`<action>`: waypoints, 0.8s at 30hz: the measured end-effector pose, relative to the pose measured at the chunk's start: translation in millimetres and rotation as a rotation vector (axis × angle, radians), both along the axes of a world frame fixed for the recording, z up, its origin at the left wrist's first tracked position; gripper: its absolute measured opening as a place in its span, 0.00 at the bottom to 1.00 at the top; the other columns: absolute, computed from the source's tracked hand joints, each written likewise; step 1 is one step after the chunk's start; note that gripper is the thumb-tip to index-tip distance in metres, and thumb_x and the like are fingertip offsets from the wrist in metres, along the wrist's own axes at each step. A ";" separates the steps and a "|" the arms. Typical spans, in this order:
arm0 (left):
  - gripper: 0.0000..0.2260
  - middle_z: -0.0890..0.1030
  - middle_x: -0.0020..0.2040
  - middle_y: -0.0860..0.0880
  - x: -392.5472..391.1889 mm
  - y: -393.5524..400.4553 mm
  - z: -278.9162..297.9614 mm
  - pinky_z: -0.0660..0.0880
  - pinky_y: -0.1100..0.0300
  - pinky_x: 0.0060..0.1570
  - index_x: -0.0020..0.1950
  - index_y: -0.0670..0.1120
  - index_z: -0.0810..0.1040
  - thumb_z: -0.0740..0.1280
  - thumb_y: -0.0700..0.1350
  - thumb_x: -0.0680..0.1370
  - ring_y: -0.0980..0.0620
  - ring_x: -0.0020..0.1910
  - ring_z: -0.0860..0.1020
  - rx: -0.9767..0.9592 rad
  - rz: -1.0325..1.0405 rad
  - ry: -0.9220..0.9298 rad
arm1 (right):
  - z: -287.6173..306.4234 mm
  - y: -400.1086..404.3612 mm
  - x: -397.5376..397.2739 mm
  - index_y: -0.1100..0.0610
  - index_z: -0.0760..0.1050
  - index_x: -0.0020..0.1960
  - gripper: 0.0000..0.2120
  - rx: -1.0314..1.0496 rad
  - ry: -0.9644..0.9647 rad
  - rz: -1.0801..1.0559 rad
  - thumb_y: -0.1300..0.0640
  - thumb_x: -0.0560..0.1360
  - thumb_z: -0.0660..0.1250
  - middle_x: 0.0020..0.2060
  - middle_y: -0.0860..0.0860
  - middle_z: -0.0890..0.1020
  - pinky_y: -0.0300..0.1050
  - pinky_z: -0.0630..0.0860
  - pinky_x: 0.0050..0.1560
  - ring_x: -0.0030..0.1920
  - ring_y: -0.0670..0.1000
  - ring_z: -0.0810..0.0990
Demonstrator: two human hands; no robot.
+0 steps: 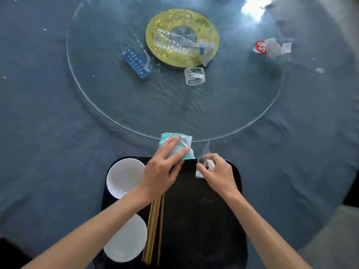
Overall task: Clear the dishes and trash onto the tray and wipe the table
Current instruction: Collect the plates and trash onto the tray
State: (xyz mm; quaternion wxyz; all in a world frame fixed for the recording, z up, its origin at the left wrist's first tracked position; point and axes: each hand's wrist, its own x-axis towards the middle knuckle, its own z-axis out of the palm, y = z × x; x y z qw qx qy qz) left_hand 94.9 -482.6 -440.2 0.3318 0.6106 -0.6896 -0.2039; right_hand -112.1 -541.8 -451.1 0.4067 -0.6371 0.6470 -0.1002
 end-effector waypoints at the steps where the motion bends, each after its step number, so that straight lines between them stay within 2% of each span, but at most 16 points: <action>1: 0.21 0.66 0.78 0.45 -9.8 12.0 -7.7 0.67 0.46 0.73 0.72 0.47 0.75 0.67 0.38 0.79 0.45 0.78 0.62 0.015 -0.037 -0.006 | -3.9 7.7 -12.7 0.52 0.79 0.57 0.14 0.010 0.061 0.005 0.49 0.74 0.75 0.50 0.47 0.83 0.42 0.74 0.51 0.53 0.49 0.81; 3: 0.21 0.63 0.80 0.46 -24.0 35.1 -26.5 0.69 0.43 0.71 0.75 0.50 0.72 0.66 0.40 0.81 0.46 0.80 0.59 0.060 -0.119 -0.034 | -12.7 21.7 -32.6 0.51 0.78 0.58 0.15 0.035 0.187 0.033 0.47 0.75 0.74 0.52 0.49 0.82 0.47 0.77 0.51 0.53 0.51 0.81; 6: 0.22 0.59 0.81 0.47 -38.4 61.3 -52.3 0.70 0.41 0.70 0.76 0.52 0.70 0.65 0.43 0.82 0.45 0.81 0.54 0.109 -0.224 -0.119 | -25.4 38.4 -50.7 0.50 0.76 0.60 0.15 0.035 0.297 0.043 0.46 0.76 0.71 0.54 0.49 0.79 0.48 0.78 0.50 0.55 0.53 0.80; 9: 0.24 0.59 0.81 0.50 -46.9 72.0 -66.5 0.68 0.39 0.71 0.78 0.54 0.67 0.65 0.44 0.82 0.45 0.81 0.52 0.156 -0.265 -0.230 | -34.9 47.0 -58.0 0.51 0.75 0.61 0.17 -0.033 0.294 0.026 0.45 0.76 0.71 0.54 0.50 0.77 0.47 0.76 0.50 0.57 0.53 0.78; 13: 0.23 0.60 0.81 0.52 -56.7 75.6 -66.7 0.64 0.37 0.73 0.79 0.54 0.64 0.62 0.51 0.83 0.47 0.81 0.53 0.195 -0.240 -0.284 | -35.8 50.2 -59.9 0.51 0.71 0.72 0.30 -0.094 0.317 0.049 0.39 0.75 0.71 0.60 0.51 0.77 0.50 0.77 0.54 0.62 0.54 0.75; 16: 0.25 0.60 0.81 0.54 -62.4 78.1 -61.2 0.61 0.33 0.73 0.79 0.55 0.64 0.62 0.56 0.82 0.48 0.81 0.53 0.184 -0.231 -0.317 | -29.1 50.3 -62.5 0.50 0.68 0.74 0.35 -0.130 0.348 0.104 0.32 0.74 0.67 0.64 0.50 0.77 0.53 0.77 0.58 0.64 0.54 0.74; 20: 0.28 0.58 0.81 0.58 -59.6 67.4 -46.9 0.56 0.28 0.72 0.79 0.57 0.62 0.63 0.57 0.80 0.50 0.81 0.53 0.182 -0.161 -0.288 | -16.5 35.6 -67.7 0.50 0.71 0.74 0.35 -0.222 0.308 0.120 0.30 0.74 0.65 0.66 0.49 0.78 0.53 0.75 0.59 0.65 0.54 0.75; 22: 0.28 0.58 0.81 0.59 -54.5 50.1 -38.1 0.59 0.31 0.72 0.80 0.59 0.61 0.62 0.58 0.80 0.52 0.81 0.55 0.167 -0.150 -0.263 | -10.0 15.5 -70.9 0.50 0.71 0.73 0.32 -0.256 0.244 0.113 0.32 0.76 0.65 0.67 0.48 0.77 0.53 0.74 0.60 0.66 0.53 0.74; 24: 0.27 0.59 0.81 0.57 -48.2 20.1 -29.0 0.63 0.39 0.73 0.79 0.58 0.62 0.62 0.57 0.80 0.52 0.80 0.57 0.119 -0.163 -0.256 | -4.0 -14.4 -75.0 0.50 0.69 0.75 0.31 -0.277 0.191 0.107 0.35 0.78 0.65 0.69 0.47 0.76 0.52 0.73 0.63 0.69 0.53 0.72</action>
